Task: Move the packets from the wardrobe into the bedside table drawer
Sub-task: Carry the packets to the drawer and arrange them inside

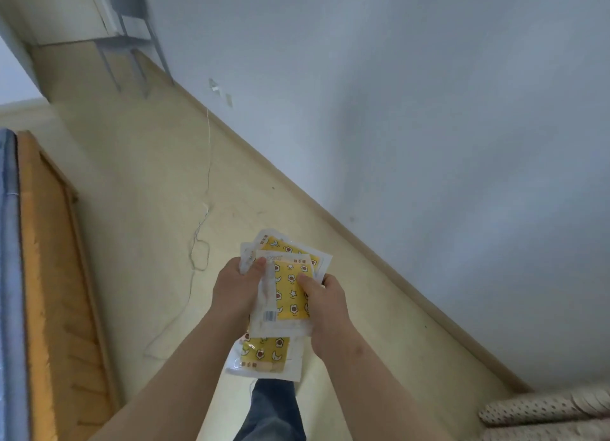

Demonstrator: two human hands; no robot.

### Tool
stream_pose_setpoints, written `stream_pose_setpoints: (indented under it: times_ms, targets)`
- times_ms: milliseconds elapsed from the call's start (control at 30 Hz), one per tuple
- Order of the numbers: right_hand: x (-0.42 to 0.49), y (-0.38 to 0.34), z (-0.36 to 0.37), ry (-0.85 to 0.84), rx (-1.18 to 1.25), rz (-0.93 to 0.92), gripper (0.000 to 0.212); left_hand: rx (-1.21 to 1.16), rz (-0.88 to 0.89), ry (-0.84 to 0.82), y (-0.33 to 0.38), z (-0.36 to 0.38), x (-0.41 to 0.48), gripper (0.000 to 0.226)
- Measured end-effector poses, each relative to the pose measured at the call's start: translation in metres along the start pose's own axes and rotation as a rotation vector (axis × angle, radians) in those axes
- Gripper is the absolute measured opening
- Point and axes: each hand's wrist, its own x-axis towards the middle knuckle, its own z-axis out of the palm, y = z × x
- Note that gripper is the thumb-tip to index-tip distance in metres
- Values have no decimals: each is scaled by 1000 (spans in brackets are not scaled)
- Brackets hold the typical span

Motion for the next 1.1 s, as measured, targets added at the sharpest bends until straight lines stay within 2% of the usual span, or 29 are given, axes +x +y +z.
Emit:
stream_pose_setpoints:
  times_ms: [167,367,767,1100]
  targets:
    - [81,-62,48,-14,-34,-42,5,-71,23,2,43,10,104,14]
    - [171,-136,146,-94,-103,-56,4,-126,51,115,113,-17,228,13]
    - [314,-173,316,-307,-268,76,8,-230,-37,415,166,-104,388,11]
    - [472,-260,484,-502,-326,70,9,-274,-11,609,270,-158,581,12]
